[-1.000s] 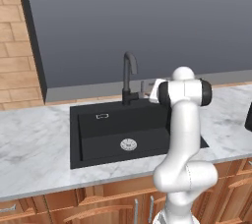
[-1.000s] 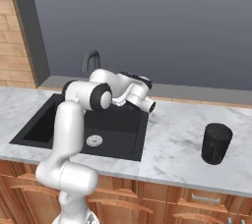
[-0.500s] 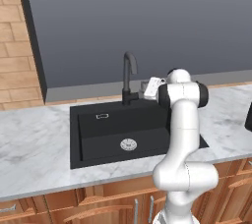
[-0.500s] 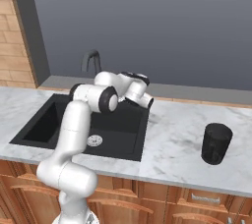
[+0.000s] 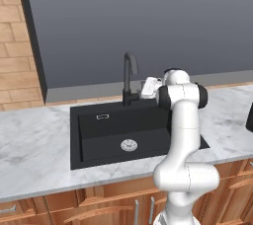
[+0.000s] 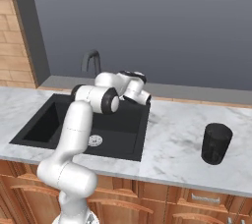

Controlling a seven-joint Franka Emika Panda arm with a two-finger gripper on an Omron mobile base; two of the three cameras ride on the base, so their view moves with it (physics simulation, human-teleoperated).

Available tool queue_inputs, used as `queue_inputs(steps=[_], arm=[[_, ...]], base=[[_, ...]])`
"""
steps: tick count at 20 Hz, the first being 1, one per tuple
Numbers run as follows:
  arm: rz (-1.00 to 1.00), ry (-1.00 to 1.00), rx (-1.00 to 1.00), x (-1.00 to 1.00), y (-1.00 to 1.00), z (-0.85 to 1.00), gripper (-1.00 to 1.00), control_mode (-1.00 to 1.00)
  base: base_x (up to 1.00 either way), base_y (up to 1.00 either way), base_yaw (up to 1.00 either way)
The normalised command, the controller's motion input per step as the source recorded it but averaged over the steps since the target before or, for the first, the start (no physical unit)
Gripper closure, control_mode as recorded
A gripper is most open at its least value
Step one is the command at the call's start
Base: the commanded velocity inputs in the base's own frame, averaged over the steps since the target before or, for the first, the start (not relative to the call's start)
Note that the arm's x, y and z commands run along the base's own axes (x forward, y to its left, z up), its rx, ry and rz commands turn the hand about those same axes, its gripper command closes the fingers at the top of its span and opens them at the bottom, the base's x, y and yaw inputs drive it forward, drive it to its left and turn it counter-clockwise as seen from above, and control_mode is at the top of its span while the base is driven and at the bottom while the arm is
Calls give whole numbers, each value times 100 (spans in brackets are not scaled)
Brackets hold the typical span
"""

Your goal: Turn on the sink faucet and place the jug under the water for a few seconds to fill it up.

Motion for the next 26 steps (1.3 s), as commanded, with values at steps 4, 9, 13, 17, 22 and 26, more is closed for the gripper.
queue_inputs(steps=[4, 9, 13, 17, 22, 26], arm=[[0, 3, -3, 0, 46, 0, -100, -100], [0, 4, 0, 0, 9, 0, -100, -100], [0, 2, 0, 0, 0, 0, 100, -100], [-4, 3, 0, 1, 0, 0, 100, -100], [-14, 6, 0, 1, 0, 0, 100, -100], [-23, 8, 1, 0, -15, 0, 100, -100]], base=[[0, 0, 0], [0, 0, 0], [0, 0, 0], [0, 0, 0], [0, 0, 0], [0, 0, 0]])
